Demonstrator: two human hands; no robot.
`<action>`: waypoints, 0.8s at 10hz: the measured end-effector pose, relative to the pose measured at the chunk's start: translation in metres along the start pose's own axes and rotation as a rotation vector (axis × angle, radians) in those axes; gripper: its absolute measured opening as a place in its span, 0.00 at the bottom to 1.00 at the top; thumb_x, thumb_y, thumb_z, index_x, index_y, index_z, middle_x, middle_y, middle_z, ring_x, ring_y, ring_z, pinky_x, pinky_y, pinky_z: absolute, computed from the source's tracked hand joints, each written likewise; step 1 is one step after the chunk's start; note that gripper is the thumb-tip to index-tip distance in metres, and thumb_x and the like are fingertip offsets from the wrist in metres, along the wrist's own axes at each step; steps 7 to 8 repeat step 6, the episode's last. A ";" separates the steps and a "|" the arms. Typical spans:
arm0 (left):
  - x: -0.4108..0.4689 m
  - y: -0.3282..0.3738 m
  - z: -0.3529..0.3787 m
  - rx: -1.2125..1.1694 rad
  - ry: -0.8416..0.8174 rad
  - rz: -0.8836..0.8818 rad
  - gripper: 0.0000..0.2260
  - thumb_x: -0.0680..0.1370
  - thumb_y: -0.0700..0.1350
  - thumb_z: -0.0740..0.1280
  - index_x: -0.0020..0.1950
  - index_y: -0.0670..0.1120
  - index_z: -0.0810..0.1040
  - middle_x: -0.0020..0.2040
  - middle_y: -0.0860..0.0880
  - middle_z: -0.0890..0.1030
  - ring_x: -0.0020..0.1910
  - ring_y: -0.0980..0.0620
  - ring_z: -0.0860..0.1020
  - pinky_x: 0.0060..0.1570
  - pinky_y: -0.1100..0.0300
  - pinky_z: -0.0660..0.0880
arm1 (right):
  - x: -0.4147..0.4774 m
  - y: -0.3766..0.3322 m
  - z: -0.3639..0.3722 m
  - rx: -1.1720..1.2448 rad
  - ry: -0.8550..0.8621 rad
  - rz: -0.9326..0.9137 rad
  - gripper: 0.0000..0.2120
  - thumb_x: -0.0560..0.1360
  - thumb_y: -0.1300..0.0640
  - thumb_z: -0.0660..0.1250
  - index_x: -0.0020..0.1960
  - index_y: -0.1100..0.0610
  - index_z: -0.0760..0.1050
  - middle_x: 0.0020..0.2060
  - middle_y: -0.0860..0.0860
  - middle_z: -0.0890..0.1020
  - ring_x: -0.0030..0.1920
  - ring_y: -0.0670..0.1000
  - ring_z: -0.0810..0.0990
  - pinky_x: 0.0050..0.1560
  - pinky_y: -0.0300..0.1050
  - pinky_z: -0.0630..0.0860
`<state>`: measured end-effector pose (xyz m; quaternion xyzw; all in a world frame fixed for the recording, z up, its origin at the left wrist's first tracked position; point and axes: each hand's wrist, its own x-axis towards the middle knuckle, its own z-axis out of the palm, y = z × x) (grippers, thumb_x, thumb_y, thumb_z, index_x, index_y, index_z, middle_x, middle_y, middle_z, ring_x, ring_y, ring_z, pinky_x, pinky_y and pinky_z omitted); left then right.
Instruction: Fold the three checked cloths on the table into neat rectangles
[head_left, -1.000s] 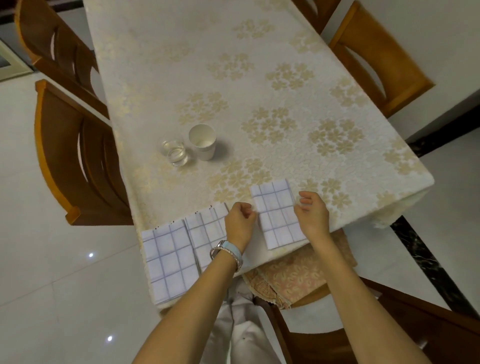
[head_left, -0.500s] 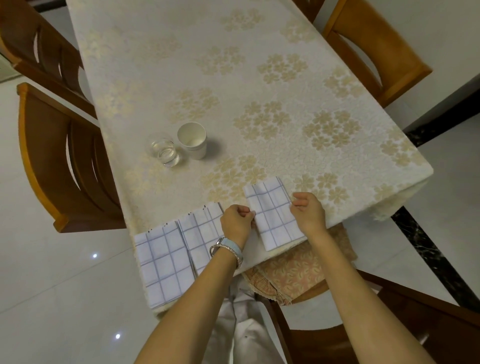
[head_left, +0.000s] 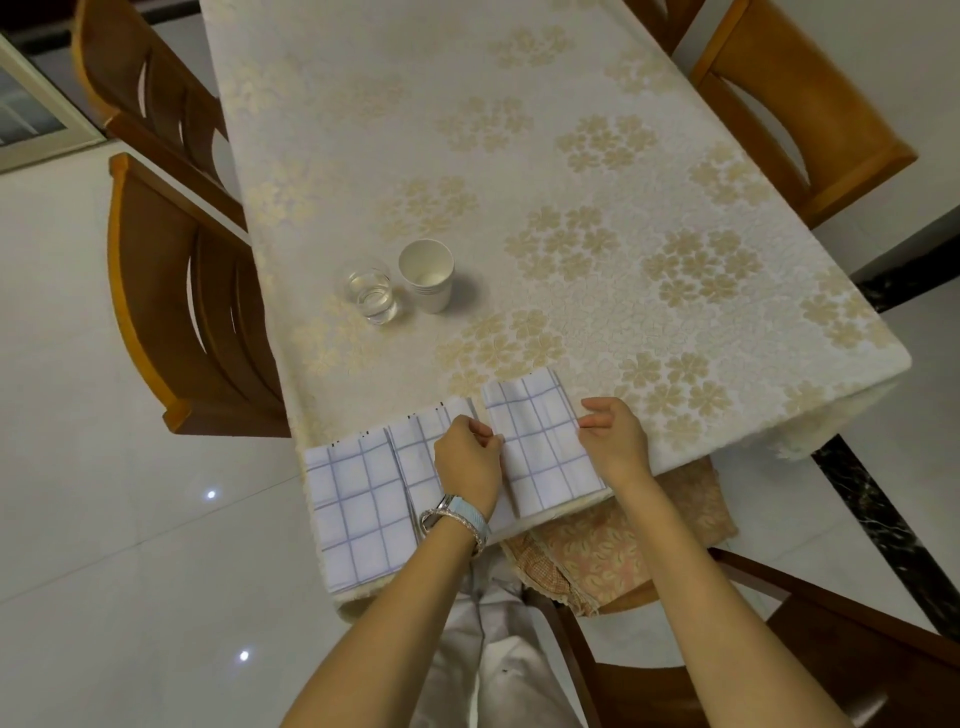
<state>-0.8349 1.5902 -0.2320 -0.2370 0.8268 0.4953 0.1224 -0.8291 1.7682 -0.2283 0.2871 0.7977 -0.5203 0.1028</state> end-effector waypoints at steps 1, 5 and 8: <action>-0.002 -0.003 -0.003 0.036 0.020 0.047 0.07 0.75 0.38 0.71 0.40 0.45 0.74 0.35 0.43 0.82 0.35 0.43 0.82 0.37 0.46 0.81 | -0.001 -0.003 0.003 0.001 -0.007 -0.006 0.17 0.76 0.70 0.65 0.63 0.58 0.73 0.50 0.54 0.79 0.50 0.50 0.78 0.40 0.30 0.70; -0.012 -0.008 -0.029 0.014 0.029 0.062 0.04 0.77 0.39 0.69 0.43 0.44 0.76 0.37 0.45 0.82 0.36 0.45 0.82 0.38 0.46 0.81 | -0.001 -0.002 0.007 -0.033 -0.006 -0.015 0.17 0.76 0.69 0.65 0.64 0.58 0.73 0.50 0.53 0.79 0.52 0.52 0.78 0.42 0.31 0.71; -0.018 -0.009 -0.050 -0.084 0.035 0.079 0.02 0.78 0.40 0.68 0.46 0.44 0.76 0.38 0.50 0.80 0.38 0.46 0.81 0.41 0.51 0.81 | -0.004 -0.005 0.006 -0.003 0.037 -0.015 0.16 0.77 0.67 0.65 0.64 0.59 0.72 0.51 0.54 0.79 0.53 0.53 0.79 0.42 0.32 0.71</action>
